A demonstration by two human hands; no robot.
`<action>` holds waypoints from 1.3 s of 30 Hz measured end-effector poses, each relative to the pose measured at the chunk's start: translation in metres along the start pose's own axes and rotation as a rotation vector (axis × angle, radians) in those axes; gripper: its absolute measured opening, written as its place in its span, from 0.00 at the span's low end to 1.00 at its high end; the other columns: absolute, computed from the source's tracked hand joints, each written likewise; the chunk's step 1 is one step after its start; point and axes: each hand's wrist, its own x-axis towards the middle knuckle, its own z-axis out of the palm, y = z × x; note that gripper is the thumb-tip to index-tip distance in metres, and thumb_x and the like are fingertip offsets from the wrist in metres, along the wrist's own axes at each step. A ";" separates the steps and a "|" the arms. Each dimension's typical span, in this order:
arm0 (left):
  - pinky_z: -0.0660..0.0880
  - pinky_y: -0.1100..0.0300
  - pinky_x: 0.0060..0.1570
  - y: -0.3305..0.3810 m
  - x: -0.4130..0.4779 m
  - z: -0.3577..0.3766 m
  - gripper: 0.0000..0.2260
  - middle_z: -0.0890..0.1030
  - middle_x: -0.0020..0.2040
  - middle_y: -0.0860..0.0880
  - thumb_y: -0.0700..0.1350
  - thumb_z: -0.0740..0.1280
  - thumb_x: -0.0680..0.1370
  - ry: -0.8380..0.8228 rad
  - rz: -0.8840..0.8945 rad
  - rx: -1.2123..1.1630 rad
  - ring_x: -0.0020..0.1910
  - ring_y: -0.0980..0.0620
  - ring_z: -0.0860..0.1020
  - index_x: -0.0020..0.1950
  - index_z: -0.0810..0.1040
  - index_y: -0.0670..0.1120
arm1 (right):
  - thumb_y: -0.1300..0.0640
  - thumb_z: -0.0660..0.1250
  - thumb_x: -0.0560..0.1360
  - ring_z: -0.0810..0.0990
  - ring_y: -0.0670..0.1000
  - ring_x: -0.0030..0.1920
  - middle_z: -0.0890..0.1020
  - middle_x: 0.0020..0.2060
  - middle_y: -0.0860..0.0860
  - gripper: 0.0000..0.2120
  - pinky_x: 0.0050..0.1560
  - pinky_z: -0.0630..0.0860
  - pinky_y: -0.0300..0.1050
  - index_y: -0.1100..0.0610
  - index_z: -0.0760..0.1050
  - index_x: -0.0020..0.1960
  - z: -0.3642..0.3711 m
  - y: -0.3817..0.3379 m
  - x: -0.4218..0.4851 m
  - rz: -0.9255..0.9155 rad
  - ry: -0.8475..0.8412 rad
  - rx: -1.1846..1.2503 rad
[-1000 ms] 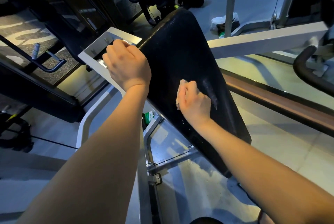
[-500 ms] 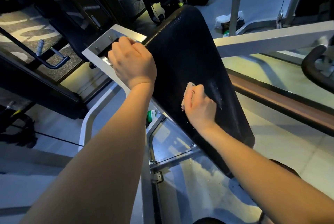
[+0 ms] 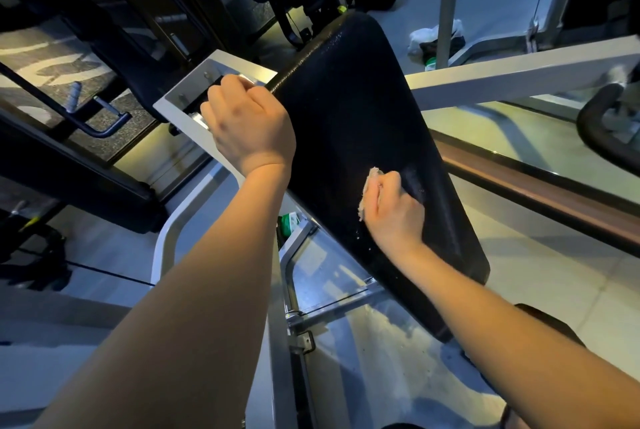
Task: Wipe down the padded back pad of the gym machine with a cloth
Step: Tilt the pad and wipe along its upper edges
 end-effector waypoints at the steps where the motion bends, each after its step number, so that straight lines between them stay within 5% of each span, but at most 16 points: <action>1: 0.59 0.61 0.44 0.000 0.000 0.000 0.12 0.70 0.45 0.51 0.45 0.54 0.77 -0.003 0.003 -0.007 0.47 0.52 0.65 0.49 0.76 0.42 | 0.53 0.61 0.84 0.80 0.62 0.26 0.78 0.26 0.58 0.13 0.25 0.64 0.44 0.59 0.68 0.43 -0.002 0.009 0.008 -0.043 -0.012 -0.035; 4: 0.59 0.61 0.45 -0.001 0.000 0.000 0.12 0.71 0.45 0.51 0.45 0.54 0.77 -0.008 0.006 -0.014 0.47 0.52 0.66 0.49 0.75 0.43 | 0.50 0.53 0.87 0.83 0.67 0.36 0.81 0.34 0.63 0.15 0.32 0.69 0.51 0.59 0.67 0.49 -0.007 0.030 0.058 0.221 -0.043 -0.124; 9: 0.58 0.61 0.44 0.000 0.000 0.000 0.12 0.71 0.45 0.51 0.46 0.53 0.77 0.004 0.008 0.009 0.47 0.52 0.66 0.49 0.75 0.44 | 0.48 0.49 0.88 0.83 0.63 0.43 0.81 0.40 0.57 0.14 0.30 0.57 0.43 0.58 0.65 0.55 -0.008 0.036 0.086 0.518 0.048 -0.054; 11: 0.57 0.61 0.44 0.000 -0.001 0.000 0.12 0.71 0.46 0.51 0.45 0.54 0.77 0.007 0.007 0.013 0.47 0.52 0.66 0.49 0.75 0.43 | 0.49 0.52 0.88 0.84 0.63 0.41 0.85 0.39 0.57 0.12 0.33 0.61 0.44 0.55 0.63 0.50 -0.005 0.015 0.060 0.492 0.075 0.053; 15: 0.58 0.61 0.44 -0.001 0.001 -0.001 0.13 0.71 0.46 0.51 0.46 0.53 0.77 0.001 0.005 0.000 0.48 0.51 0.66 0.50 0.75 0.44 | 0.56 0.64 0.84 0.81 0.62 0.27 0.79 0.26 0.57 0.13 0.28 0.59 0.39 0.59 0.68 0.42 -0.001 0.001 0.004 0.083 0.035 0.049; 18: 0.59 0.61 0.45 -0.002 0.001 -0.001 0.12 0.71 0.45 0.51 0.45 0.53 0.77 -0.006 0.007 -0.003 0.48 0.51 0.67 0.49 0.75 0.44 | 0.49 0.54 0.87 0.83 0.67 0.39 0.83 0.38 0.64 0.16 0.34 0.69 0.52 0.61 0.69 0.51 -0.005 0.032 0.047 0.307 -0.012 -0.092; 22: 0.59 0.61 0.45 -0.001 0.001 0.002 0.11 0.70 0.45 0.52 0.46 0.54 0.77 0.009 0.006 -0.001 0.47 0.51 0.67 0.49 0.75 0.44 | 0.50 0.49 0.87 0.82 0.67 0.50 0.83 0.50 0.64 0.16 0.41 0.66 0.50 0.62 0.67 0.60 -0.010 0.066 0.098 0.605 -0.011 -0.110; 25: 0.59 0.61 0.44 -0.001 0.001 0.002 0.12 0.71 0.45 0.51 0.46 0.54 0.77 0.012 0.004 0.010 0.47 0.51 0.67 0.50 0.75 0.43 | 0.49 0.51 0.87 0.83 0.67 0.47 0.85 0.46 0.64 0.16 0.39 0.65 0.49 0.62 0.68 0.56 -0.004 0.038 0.063 0.588 0.022 0.012; 30: 0.60 0.60 0.45 0.001 0.000 0.000 0.13 0.71 0.46 0.51 0.46 0.53 0.77 -0.008 -0.002 0.019 0.48 0.52 0.67 0.51 0.75 0.43 | 0.55 0.59 0.86 0.82 0.66 0.33 0.81 0.32 0.61 0.12 0.33 0.62 0.46 0.61 0.68 0.46 -0.008 0.014 -0.006 0.211 -0.073 0.068; 36: 0.58 0.61 0.45 0.002 -0.001 -0.002 0.14 0.70 0.47 0.51 0.46 0.53 0.78 -0.009 -0.008 0.020 0.48 0.52 0.65 0.52 0.75 0.42 | 0.50 0.49 0.87 0.83 0.65 0.51 0.84 0.49 0.62 0.16 0.41 0.67 0.49 0.61 0.67 0.57 -0.013 0.033 0.086 0.680 0.003 0.046; 39: 0.58 0.61 0.45 0.003 -0.002 -0.001 0.14 0.69 0.46 0.51 0.46 0.53 0.77 -0.007 0.000 0.022 0.47 0.52 0.65 0.51 0.75 0.42 | 0.50 0.52 0.87 0.84 0.66 0.44 0.85 0.43 0.63 0.16 0.36 0.69 0.51 0.62 0.69 0.54 -0.006 -0.002 0.066 0.546 0.048 0.122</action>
